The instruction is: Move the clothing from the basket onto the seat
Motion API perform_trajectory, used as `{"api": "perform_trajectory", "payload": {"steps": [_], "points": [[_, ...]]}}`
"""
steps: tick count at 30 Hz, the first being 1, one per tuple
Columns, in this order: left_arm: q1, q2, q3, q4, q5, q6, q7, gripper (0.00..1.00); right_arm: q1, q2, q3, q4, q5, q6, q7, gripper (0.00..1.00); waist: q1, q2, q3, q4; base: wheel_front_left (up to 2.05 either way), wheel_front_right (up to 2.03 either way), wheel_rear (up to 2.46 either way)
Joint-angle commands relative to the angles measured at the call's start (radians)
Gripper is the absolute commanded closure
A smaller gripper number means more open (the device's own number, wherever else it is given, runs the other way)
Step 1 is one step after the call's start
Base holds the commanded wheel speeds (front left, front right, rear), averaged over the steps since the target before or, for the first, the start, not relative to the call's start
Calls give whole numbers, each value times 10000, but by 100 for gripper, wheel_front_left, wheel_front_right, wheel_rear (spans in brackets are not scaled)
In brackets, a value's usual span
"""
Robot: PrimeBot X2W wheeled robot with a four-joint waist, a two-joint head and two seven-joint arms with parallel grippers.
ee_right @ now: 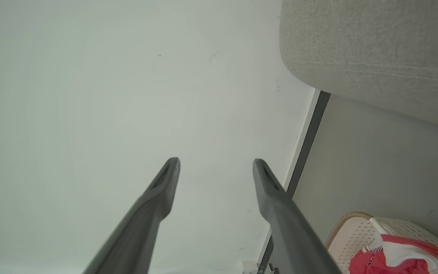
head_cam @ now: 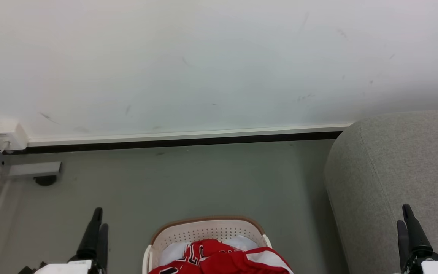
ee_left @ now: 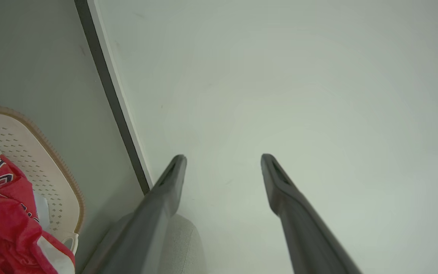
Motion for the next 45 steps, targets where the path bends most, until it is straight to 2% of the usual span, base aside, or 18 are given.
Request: {"api": "perform_trajectory", "payload": {"steps": [1,21,35,45], "points": [[-299,74,-23,-251,466,-33,-128,0,-194,-89,104,-308,-293,-2,-127,0,0,0,8,7,0,0,0],[-337,109,-50,-910,4706,-32,-909,0,-183,-162,656,-785,-3323,-6,-907,0,0,0,39,93,0,0,0],[-321,135,-612,-1087,7918,429,-1386,0,-96,-186,840,-940,-6680,-8,-1387,0,0,0,22,143,0,0,0],[-320,306,-1024,-787,9397,671,-1706,0,1,-189,902,-817,-8584,-10,-1698,0,0,0,-15,165,0,0,0]]}}
